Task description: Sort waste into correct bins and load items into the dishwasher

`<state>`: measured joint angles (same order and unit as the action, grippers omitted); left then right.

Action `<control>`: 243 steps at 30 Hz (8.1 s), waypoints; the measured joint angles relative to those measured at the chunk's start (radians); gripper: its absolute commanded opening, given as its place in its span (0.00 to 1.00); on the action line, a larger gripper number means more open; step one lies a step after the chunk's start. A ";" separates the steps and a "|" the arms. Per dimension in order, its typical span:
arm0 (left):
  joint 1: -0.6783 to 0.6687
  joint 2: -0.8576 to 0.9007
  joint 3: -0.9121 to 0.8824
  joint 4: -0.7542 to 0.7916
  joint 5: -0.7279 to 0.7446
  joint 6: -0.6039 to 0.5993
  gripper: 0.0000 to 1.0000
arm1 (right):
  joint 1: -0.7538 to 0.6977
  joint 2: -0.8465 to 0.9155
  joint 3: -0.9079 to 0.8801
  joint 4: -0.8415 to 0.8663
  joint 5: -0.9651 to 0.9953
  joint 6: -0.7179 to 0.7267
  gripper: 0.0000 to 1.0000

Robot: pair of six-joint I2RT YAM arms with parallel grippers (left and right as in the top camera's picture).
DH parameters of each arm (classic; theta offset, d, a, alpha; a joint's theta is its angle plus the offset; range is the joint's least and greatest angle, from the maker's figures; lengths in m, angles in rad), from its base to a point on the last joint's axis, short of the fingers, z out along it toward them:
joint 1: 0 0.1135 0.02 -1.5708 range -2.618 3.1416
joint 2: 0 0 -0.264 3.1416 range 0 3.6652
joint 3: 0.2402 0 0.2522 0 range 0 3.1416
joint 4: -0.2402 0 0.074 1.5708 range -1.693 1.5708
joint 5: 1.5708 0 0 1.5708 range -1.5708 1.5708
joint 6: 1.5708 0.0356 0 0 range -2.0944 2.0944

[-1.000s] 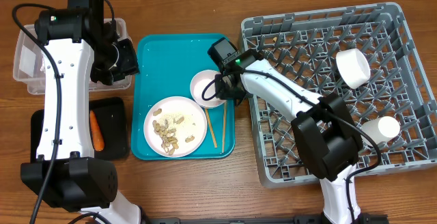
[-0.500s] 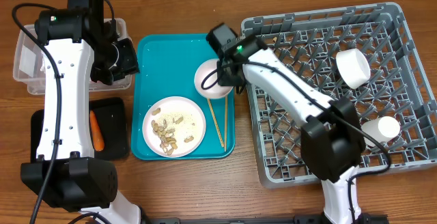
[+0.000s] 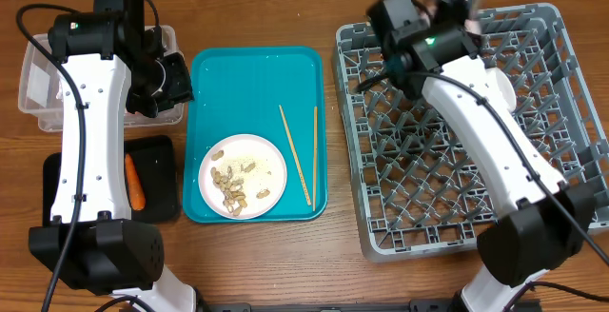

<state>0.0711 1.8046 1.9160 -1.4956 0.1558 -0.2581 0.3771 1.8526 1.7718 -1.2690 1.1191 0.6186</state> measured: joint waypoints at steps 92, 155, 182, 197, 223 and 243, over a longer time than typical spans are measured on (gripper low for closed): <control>0.000 0.000 0.000 -0.012 -0.030 0.007 0.61 | 0.344 -0.123 -0.425 0.481 -1.250 -0.229 0.64; 0.000 0.000 -0.025 0.000 -0.030 0.006 0.61 | 0.415 0.177 -0.425 0.618 -1.154 -0.269 0.09; 0.000 0.000 -0.025 0.002 -0.030 0.007 0.61 | 0.221 -0.120 -0.272 0.185 -1.043 -0.253 0.07; 0.000 0.000 -0.025 0.002 -0.030 0.007 0.61 | 0.127 -0.119 -0.385 0.178 -1.038 -0.334 0.38; 0.000 0.000 -0.025 0.003 -0.030 0.007 0.61 | 0.316 0.239 -0.207 0.329 -1.141 -0.183 0.38; 0.000 0.000 -0.025 0.002 -0.030 0.007 0.61 | 0.316 0.301 -0.201 0.334 -1.156 -0.148 0.05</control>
<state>0.0711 1.8046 1.8912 -1.4933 0.1261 -0.2512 0.6933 2.1536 1.5711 -0.9352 -0.0368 0.4702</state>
